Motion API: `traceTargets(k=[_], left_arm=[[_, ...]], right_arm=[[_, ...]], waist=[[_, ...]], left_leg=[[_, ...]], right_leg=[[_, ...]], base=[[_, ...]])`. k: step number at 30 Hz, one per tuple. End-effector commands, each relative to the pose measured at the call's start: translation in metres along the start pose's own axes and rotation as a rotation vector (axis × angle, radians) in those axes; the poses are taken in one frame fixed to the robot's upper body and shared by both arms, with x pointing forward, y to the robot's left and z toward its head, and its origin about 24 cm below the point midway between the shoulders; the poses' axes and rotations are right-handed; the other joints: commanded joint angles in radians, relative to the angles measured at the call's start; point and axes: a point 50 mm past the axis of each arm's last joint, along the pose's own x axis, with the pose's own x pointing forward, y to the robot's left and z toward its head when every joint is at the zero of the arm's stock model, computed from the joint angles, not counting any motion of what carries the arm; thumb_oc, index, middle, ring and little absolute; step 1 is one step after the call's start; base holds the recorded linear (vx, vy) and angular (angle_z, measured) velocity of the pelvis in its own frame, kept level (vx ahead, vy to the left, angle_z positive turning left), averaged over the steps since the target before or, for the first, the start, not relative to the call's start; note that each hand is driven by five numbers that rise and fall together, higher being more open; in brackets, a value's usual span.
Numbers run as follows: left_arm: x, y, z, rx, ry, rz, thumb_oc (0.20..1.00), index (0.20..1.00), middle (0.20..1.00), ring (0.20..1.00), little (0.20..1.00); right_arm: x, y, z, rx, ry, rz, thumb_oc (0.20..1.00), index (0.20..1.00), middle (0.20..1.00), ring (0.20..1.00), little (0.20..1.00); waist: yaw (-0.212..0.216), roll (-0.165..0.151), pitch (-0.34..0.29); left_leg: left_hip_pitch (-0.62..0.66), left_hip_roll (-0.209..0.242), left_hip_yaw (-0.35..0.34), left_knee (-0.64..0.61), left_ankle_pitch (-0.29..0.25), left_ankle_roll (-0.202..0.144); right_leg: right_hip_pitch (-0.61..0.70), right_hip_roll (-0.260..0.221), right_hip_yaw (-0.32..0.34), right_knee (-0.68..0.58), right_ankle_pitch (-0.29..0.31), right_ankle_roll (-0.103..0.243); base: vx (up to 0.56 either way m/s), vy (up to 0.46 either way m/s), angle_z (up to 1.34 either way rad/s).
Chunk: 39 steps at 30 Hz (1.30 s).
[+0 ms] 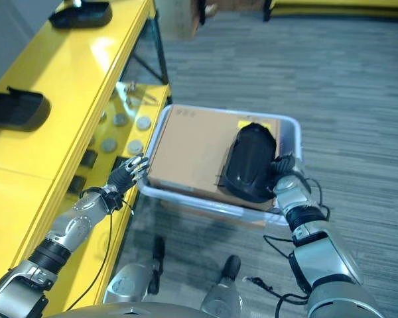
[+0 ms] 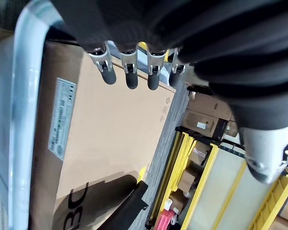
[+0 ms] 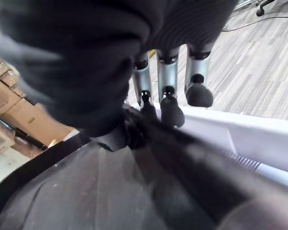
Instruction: Move parts from the plastic box to the shelf.
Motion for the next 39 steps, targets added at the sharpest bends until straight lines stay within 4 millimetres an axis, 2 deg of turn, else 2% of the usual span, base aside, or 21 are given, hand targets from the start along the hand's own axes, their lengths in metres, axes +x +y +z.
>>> traceTargets(k=[1, 4, 5, 6, 7, 12, 17, 20, 27, 33, 39], left_arm=[[-0.001, -0.013, 0.026, 0.04, -0.146, -0.097, 1.0, 1.0, 1.0, 1.0, 1.0], [-0.008, -0.01, 0.018, 0.001, -0.126, -0.1, 1.0, 1.0, 1.0, 1.0, 1.0], [-0.01, -0.01, 0.016, -0.001, -0.122, -0.102, 1.0, 1.0, 1.0, 1.0, 1.0], [-0.012, -0.009, 0.013, -0.004, -0.119, -0.103, 1.0, 1.0, 1.0, 1.0, 1.0], [-0.015, -0.008, 0.009, -0.01, -0.114, -0.104, 1.0, 1.0, 1.0, 1.0, 1.0], [-0.02, -0.006, 0.002, -0.019, -0.104, -0.108, 1.0, 1.0, 1.0, 1.0, 1.0], [-0.023, -0.006, -0.003, -0.025, -0.089, -0.117, 1.0, 1.0, 1.0, 1.0, 1.0], [-0.024, -0.006, -0.007, -0.025, -0.074, -0.128, 1.0, 1.0, 1.0, 1.0, 1.0], [-0.025, -0.006, -0.009, -0.018, -0.077, -0.139, 1.0, 1.0, 1.0, 1.0, 1.0], [-0.019, -0.005, -0.003, -0.005, -0.1, -0.133, 1.0, 1.0, 1.0, 1.0, 1.0], [-0.01, -0.005, 0.009, 0.009, -0.145, -0.136, 1.0, 1.0, 1.0, 1.0, 1.0]], right_arm=[[0.009, -0.042, 0.041, 0.018, -0.141, -0.139, 0.2, 0.2, 0.2, 0.2, 0.2], [0.011, -0.049, 0.038, -0.013, -0.126, -0.153, 0.2, 0.2, 0.2, 0.2, 0.2], [0.011, -0.051, 0.037, -0.02, -0.123, -0.156, 0.341, 0.341, 0.341, 0.341, 0.341], [0.011, -0.052, 0.036, -0.038, -0.118, -0.161, 0.529, 0.529, 0.529, 0.529, 0.529], [0.012, -0.053, 0.031, -0.043, -0.098, -0.16, 1.0, 1.0, 1.0, 1.0, 1.0], [0.012, -0.052, 0.019, -0.04, -0.04, -0.158, 1.0, 1.0, 1.0, 1.0, 1.0], [0.01, -0.041, 0.004, -0.033, 0.018, -0.14, 1.0, 1.0, 1.0, 1.0, 1.0], [0.007, -0.028, -0.007, -0.022, 0.057, -0.118, 1.0, 1.0, 1.0, 1.0, 1.0], [-0.001, -0.004, -0.017, 0.022, 0.086, -0.085, 1.0, 1.0, 1.0, 1.0, 1.0], [-0.006, 0.013, -0.01, 0.08, 0.074, -0.065, 1.0, 1.0, 1.0, 1.0, 1.0], [-0.004, 0.015, 0.015, 0.13, 0.025, -0.08, 1.0, 1.0, 1.0, 1.0, 1.0]], waist=[[0.025, -0.028, -0.012], [0.032, -0.026, 0.003], [0.033, -0.026, 0.007], [0.035, -0.025, 0.014], [0.037, -0.025, 0.023], [0.04, -0.027, 0.037], [0.043, -0.033, 0.046], [0.044, -0.039, 0.052], [0.044, -0.049, 0.063], [0.045, -0.058, 0.08], [0.049, -0.064, 0.102]], left_leg=[[-0.087, -0.016, -0.046, 0.106, -0.077, -0.005], [-0.088, -0.023, -0.052, 0.108, -0.076, 0.001], [-0.088, -0.025, -0.052, 0.108, -0.076, 0.003], [-0.088, -0.026, -0.052, 0.109, -0.076, 0.005], [-0.087, -0.027, -0.051, 0.108, -0.077, 0.008], [-0.078, -0.029, -0.047, 0.101, -0.078, 0.014], [-0.075, -0.025, -0.042, 0.102, -0.083, 0.019], [-0.073, -0.022, -0.04, 0.107, -0.088, 0.022], [-0.086, -0.018, -0.042, 0.116, -0.093, 0.024], [-0.114, -0.013, -0.042, 0.129, -0.093, 0.024], [-0.163, -0.015, -0.04, 0.141, -0.091, 0.025]], right_leg=[[-0.039, -0.091, -0.04, 0.162, -0.111, 0.072], [-0.046, -0.095, -0.038, 0.177, -0.113, 0.072], [-0.049, -0.096, -0.036, 0.182, -0.114, 0.073], [-0.052, -0.097, -0.034, 0.187, -0.114, 0.072], [-0.057, -0.097, -0.032, 0.194, -0.114, 0.074], [-0.056, -0.095, -0.026, 0.197, -0.115, 0.075], [-0.056, -0.092, -0.023, 0.201, -0.117, 0.078], [-0.053, -0.088, -0.022, 0.203, -0.119, 0.078], [-0.059, -0.077, -0.017, 0.201, -0.12, 0.077], [-0.079, -0.074, -0.015, 0.204, -0.118, 0.074], [-0.12, -0.072, -0.014, 0.21, -0.116, 0.073]], base=[[-0.09, 0.013, 0.1], [-0.01, 0.024, 0.13], [-0.01, 0.028, 0.18], [-0.03, 0.032, 0.17], [-0.03, 0.027, 0.12], [-0.02, 0.011, 0.05], [0.0, 0.0, 0.0], [0.0, 0.0, 0.0], [-0.02, -0.01, 0.02], [-0.06, -0.019, 0.02], [-0.08, -0.007, 0.01]])
